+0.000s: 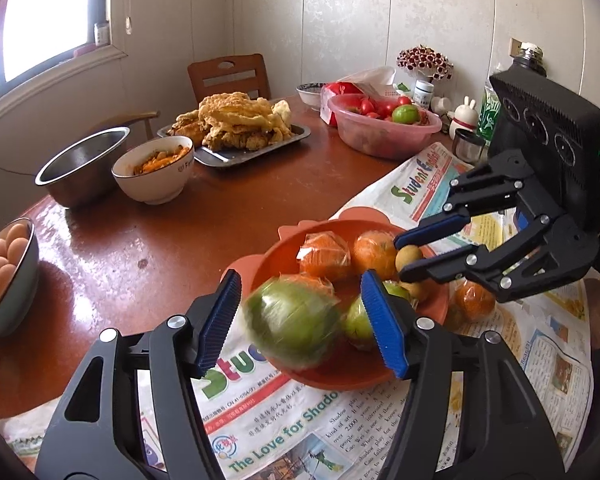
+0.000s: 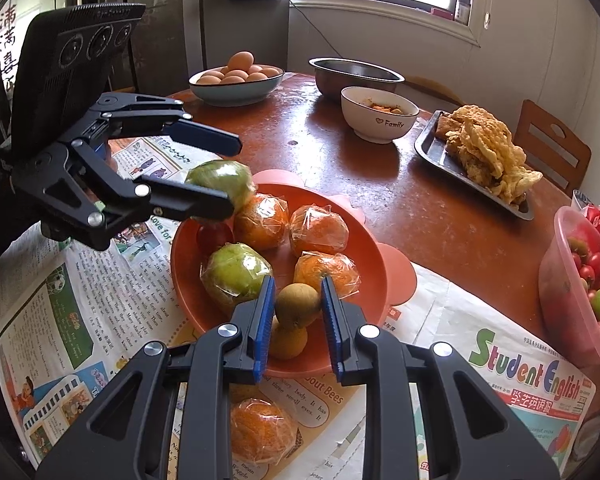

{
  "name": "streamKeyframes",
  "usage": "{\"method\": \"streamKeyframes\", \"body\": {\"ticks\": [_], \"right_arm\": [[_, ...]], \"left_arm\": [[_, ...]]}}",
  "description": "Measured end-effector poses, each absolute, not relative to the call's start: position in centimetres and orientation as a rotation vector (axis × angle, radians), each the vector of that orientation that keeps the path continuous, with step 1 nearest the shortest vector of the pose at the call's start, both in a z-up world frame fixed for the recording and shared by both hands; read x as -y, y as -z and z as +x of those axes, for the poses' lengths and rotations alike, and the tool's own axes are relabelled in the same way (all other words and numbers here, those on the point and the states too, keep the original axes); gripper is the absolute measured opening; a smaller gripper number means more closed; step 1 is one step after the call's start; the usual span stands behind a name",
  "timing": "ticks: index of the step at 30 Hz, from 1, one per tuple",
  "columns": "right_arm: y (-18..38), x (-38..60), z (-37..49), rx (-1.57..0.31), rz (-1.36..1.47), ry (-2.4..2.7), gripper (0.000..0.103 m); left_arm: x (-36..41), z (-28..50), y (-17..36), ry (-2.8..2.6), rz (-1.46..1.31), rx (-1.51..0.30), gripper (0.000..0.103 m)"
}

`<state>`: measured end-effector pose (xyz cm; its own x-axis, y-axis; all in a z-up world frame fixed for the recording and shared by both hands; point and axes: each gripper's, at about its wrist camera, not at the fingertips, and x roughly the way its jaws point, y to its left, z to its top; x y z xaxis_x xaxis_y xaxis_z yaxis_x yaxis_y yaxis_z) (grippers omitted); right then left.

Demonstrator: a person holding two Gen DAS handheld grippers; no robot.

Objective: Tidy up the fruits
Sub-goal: 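Carry the pomelo and brown fruit onto the orange plate and open both tools, then move the right tool to a wrapped orange while the left tool approaches another brown fruit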

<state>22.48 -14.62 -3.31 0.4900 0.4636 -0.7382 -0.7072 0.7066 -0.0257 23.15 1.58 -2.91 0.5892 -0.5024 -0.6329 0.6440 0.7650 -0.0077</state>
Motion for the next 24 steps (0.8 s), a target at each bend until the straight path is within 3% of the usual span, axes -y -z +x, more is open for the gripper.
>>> {"method": "streamKeyframes", "body": {"ticks": [13, 24], "right_arm": [[2.2, 14.8, 22.2, -0.754, -0.341, -0.731, 0.024], [0.1, 18.5, 16.6, -0.726, -0.357, -0.690, 0.024]], "left_arm": [[-2.4, 22.7, 1.8, 0.666, 0.207, -0.640, 0.054], [1.3, 15.6, -0.2, 0.734, 0.331, -0.609, 0.054]]}}
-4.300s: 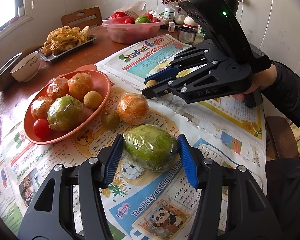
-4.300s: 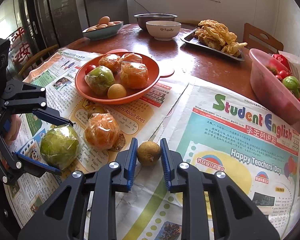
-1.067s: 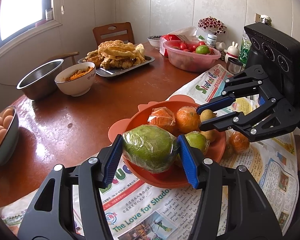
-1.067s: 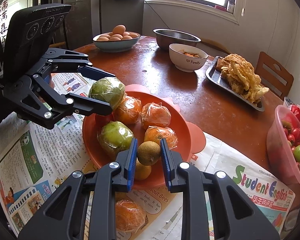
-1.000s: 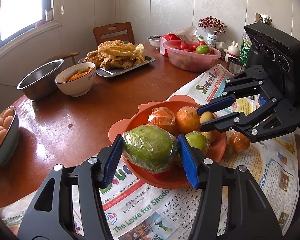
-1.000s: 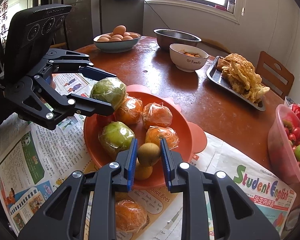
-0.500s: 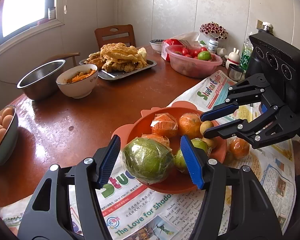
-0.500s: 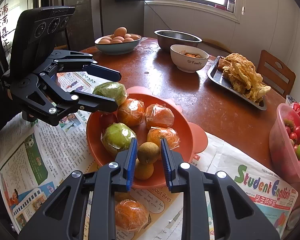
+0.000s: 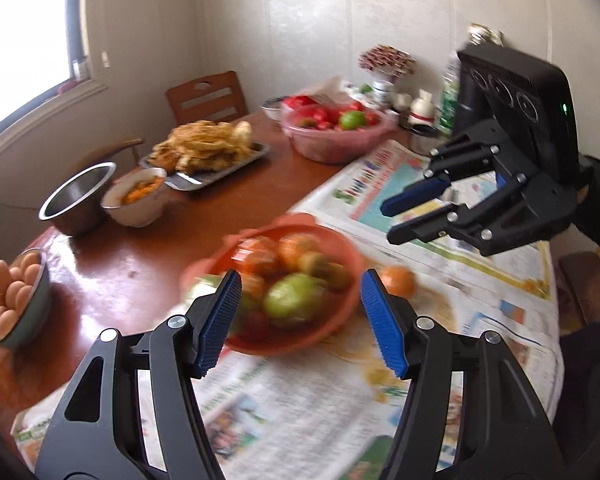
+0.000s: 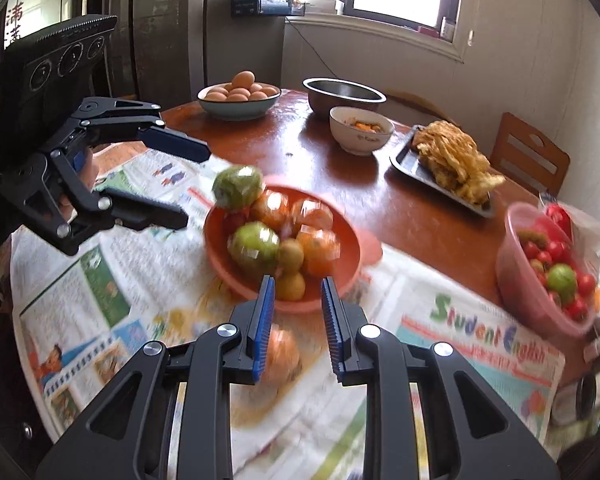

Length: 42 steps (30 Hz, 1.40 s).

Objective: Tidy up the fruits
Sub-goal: 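Move the right tool to a wrapped orange while the left tool approaches another brown fruit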

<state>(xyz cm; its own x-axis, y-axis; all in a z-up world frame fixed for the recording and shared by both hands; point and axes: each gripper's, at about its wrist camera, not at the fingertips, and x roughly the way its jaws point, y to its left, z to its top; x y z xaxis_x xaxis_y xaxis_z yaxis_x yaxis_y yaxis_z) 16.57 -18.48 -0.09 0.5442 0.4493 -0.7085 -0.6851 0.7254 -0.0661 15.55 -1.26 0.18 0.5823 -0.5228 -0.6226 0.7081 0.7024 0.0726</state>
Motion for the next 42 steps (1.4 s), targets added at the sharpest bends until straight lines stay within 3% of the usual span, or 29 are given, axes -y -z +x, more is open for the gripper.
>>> {"method": "streamKeyframes", "body": {"ticks": [8, 26, 31, 35, 42], "right_arm": [[2.2, 19.5, 13.6, -0.765, -0.344, -0.687, 0.024], [3.3, 18.2, 13.4, -0.764, -0.337, -0.654, 0.024], [3.5, 18.0, 13.4, -0.771, -0.338, -0.636, 0.028], [3.5, 18.1, 13.5, -0.766, -0.329, -0.622, 0.038], [4.1, 17.9, 14.0, -0.777, -0.333, -0.621, 0.040]], "left_arm": [[3.7, 13.7, 2.6, 0.811, 0.409, -0.680, 0.047], [2.4, 12.8, 3.9, 0.808, 0.321, -0.753, 0.047], [2.8, 12.9, 4.3, 0.821, 0.318, -0.759, 0.047], [3.0, 13.3, 4.7, 0.825, 0.307, -0.767, 0.047], [2.8, 13.8, 4.6, 0.820, 0.289, -0.767, 0.047]]}}
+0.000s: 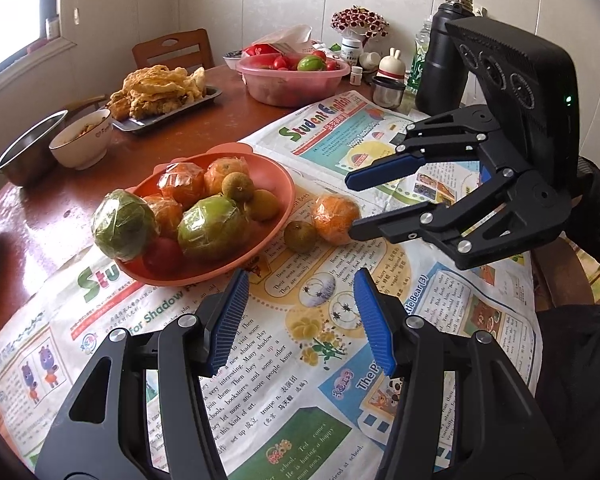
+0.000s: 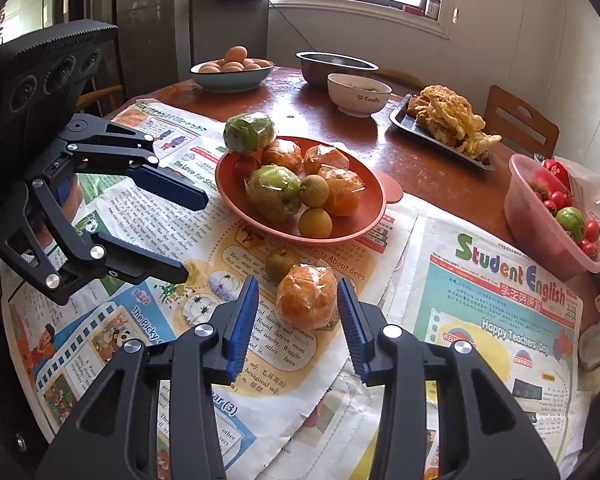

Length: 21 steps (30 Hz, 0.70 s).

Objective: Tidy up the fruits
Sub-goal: 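Move the right tool to a wrapped orange while the left tool approaches another brown fruit, then grasp the wrapped orange with the right tool while the left tool grasps the brown fruit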

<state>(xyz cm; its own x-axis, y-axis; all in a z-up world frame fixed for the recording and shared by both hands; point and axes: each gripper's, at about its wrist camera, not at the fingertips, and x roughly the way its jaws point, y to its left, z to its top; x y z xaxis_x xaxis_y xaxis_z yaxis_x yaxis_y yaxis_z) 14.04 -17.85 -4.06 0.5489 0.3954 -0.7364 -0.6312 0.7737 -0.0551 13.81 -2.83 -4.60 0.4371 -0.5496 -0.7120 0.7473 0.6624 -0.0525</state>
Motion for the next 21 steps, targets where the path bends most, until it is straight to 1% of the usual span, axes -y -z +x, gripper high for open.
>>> {"method": "streamKeyframes", "body": {"ticks": [4, 13, 20, 21], "right_arm": [[4.6, 17.7, 14.5, -0.785, -0.329, -0.622, 0.041], [5.5, 17.6, 15.4, -0.805, -0.328, -0.625, 0.041], [6.3, 17.6, 15.8, -0.821, -0.330, -0.639, 0.038], [6.3, 17.7, 15.8, -0.821, -0.324, -0.642, 0.038]], "left_arm": [[3.0, 13.9, 4.7, 0.821, 0.291, -0.771, 0.047], [3.4, 14.4, 5.1, 0.819, 0.285, -0.780, 0.047], [4.7, 14.6, 5.9, 0.820, 0.285, -0.802, 0.046], [4.9, 14.7, 6.1, 0.818, 0.281, -0.810, 0.044]]}}
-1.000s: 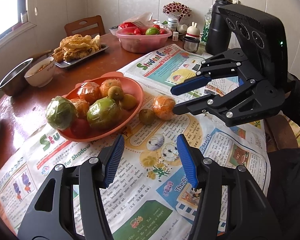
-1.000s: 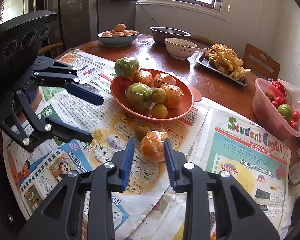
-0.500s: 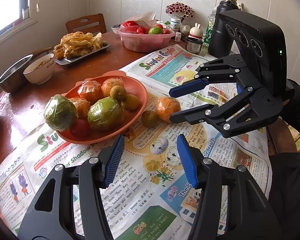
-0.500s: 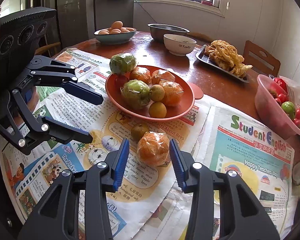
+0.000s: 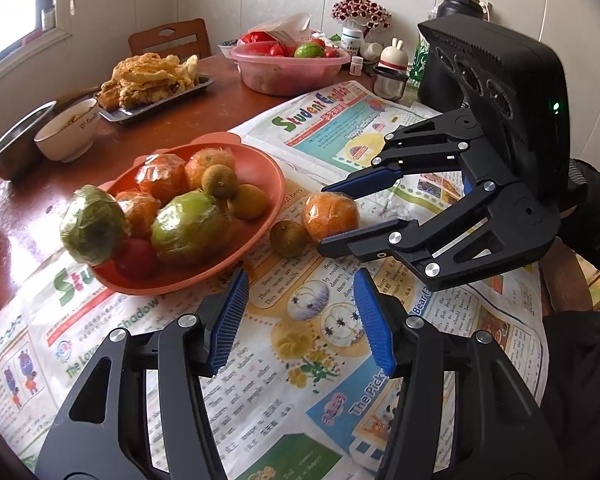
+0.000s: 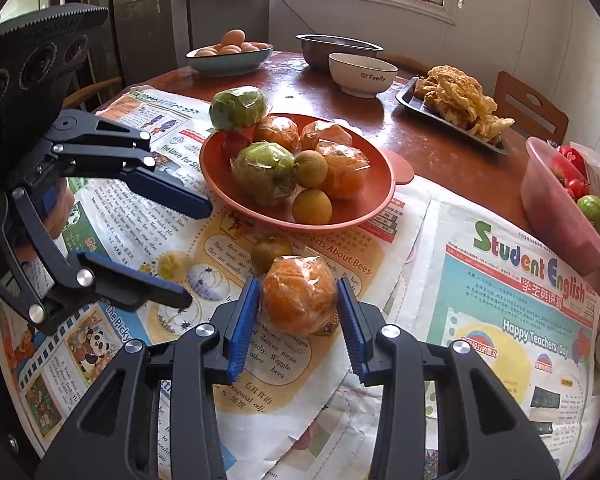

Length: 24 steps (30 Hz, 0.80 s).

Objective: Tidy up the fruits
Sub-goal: 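Grasp the wrapped orange with the right tool while the left tool grasps the brown fruit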

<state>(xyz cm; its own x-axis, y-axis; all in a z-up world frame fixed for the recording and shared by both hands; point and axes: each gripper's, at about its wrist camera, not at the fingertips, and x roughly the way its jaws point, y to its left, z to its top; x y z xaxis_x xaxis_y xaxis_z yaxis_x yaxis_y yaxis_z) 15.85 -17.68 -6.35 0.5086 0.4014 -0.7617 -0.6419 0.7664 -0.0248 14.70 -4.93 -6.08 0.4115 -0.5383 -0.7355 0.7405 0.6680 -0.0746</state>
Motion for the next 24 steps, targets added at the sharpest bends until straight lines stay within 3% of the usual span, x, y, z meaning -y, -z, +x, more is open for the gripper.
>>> {"method": "streamKeyframes", "body": {"ticks": [8, 24], "right_arm": [[6.2, 19.4, 16.5, -0.811, -0.308, -0.647, 0.038], [5.3, 23.7, 16.3, -0.776, -0.274, -0.664, 0.038]], "left_arm": [[6.6, 15.6, 6.6, 0.780, 0.268, -0.834, 0.043], [9.8, 17.4, 7.2, 0.602, 0.233, -0.909, 0.031]]}}
